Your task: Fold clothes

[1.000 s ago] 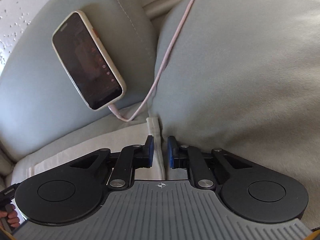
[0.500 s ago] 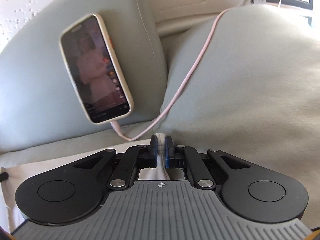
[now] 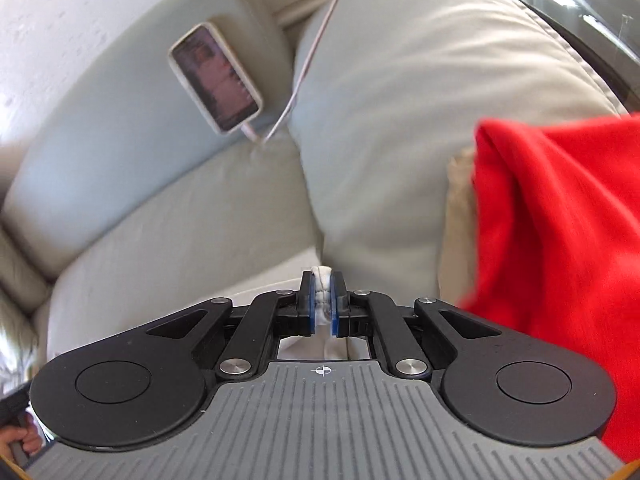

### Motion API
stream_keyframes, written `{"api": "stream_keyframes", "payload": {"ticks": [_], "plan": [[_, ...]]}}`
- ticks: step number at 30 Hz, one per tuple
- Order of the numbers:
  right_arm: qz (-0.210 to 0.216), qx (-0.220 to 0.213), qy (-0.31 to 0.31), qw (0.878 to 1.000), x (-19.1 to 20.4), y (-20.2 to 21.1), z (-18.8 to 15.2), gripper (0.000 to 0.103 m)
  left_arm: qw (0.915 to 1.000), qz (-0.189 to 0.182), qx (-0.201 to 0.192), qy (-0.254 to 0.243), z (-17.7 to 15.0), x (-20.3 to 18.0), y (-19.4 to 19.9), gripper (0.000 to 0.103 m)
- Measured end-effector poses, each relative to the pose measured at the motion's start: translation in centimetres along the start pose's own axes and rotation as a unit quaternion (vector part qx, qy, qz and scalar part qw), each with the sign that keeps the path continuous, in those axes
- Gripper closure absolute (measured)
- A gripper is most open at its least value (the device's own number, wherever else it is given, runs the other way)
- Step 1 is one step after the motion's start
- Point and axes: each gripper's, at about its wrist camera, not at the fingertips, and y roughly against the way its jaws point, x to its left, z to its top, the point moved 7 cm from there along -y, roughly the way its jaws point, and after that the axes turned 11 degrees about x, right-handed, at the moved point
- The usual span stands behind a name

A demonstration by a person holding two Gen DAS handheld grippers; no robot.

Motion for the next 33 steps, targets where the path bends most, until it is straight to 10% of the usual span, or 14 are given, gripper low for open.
{"api": "stream_keyframes", "payload": {"ticks": [9,19,26,33], "plan": [[0.004,-0.033,0.056,0.998,-1.7,5.5,-10.2,0.096,0.9949,0.000,-0.022,0.098,-8.3,1.9,2.9,0.100],[0.009,-0.038,0.011,0.999,-6.9,6.6,-17.0,0.097,0.9951,-0.011,-0.038,0.091,-12.0,1.1,4.6,0.100],[-0.001,0.005,0.038,0.999,-7.3,5.8,-18.8,0.094,0.9945,0.044,0.033,0.090,-14.5,1.2,2.5,0.090],[-0.015,0.000,0.063,0.998,-7.4,8.6,-21.2,0.078,0.9866,0.094,-0.045,0.125,-15.9,2.1,8.6,0.080]]}}
